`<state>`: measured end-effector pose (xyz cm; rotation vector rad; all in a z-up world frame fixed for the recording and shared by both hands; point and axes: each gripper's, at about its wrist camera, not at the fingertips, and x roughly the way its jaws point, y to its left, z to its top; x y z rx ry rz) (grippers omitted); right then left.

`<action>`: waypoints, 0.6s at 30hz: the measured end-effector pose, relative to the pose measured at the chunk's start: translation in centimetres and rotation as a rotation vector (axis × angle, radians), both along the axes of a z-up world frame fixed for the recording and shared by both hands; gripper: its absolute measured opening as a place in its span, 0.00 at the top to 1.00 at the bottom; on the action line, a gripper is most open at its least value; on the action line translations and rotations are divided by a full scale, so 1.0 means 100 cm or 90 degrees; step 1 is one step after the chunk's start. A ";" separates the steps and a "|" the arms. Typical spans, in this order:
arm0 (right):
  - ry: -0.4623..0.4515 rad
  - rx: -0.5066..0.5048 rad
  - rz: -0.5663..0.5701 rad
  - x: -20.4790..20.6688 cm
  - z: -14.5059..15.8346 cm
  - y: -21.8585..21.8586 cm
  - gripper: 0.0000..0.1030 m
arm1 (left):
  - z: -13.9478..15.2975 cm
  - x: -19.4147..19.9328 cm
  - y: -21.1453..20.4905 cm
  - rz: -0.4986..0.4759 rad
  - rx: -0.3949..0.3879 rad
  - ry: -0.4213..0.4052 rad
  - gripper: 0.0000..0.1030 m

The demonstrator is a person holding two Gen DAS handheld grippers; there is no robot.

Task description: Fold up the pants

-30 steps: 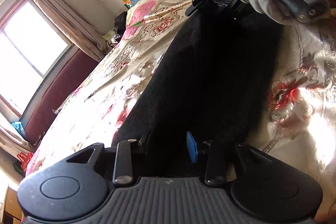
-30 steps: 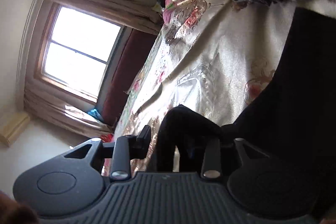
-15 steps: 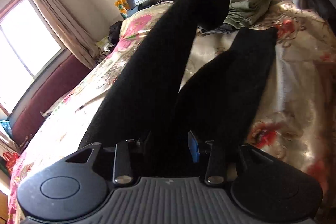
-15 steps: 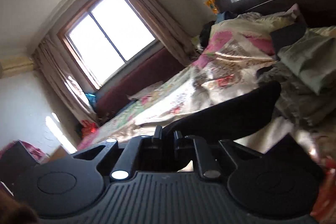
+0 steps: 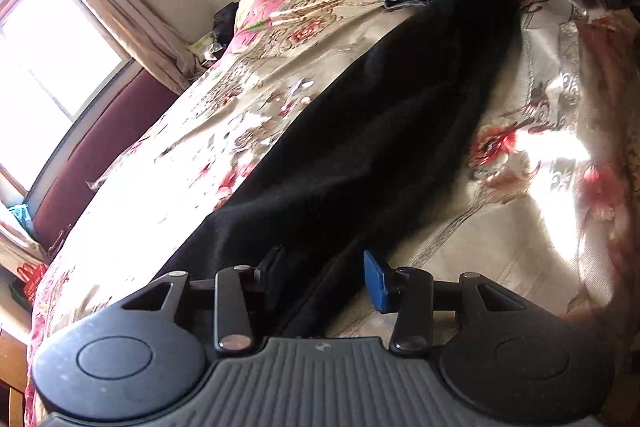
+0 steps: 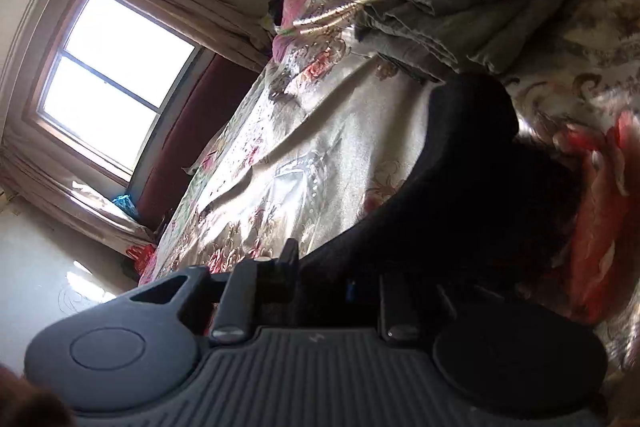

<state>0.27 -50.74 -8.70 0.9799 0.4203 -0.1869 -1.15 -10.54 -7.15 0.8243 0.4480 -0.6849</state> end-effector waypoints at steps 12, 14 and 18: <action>0.099 -0.121 0.045 -0.006 0.024 -0.001 0.63 | 0.012 0.011 0.051 0.059 -0.056 0.001 0.39; 0.113 -0.102 0.060 0.005 0.019 0.004 0.62 | 0.020 0.011 0.053 0.053 -0.075 -0.015 0.39; 0.137 -0.159 0.087 0.004 0.025 0.022 0.93 | 0.034 0.031 0.053 0.063 -0.102 -0.037 0.38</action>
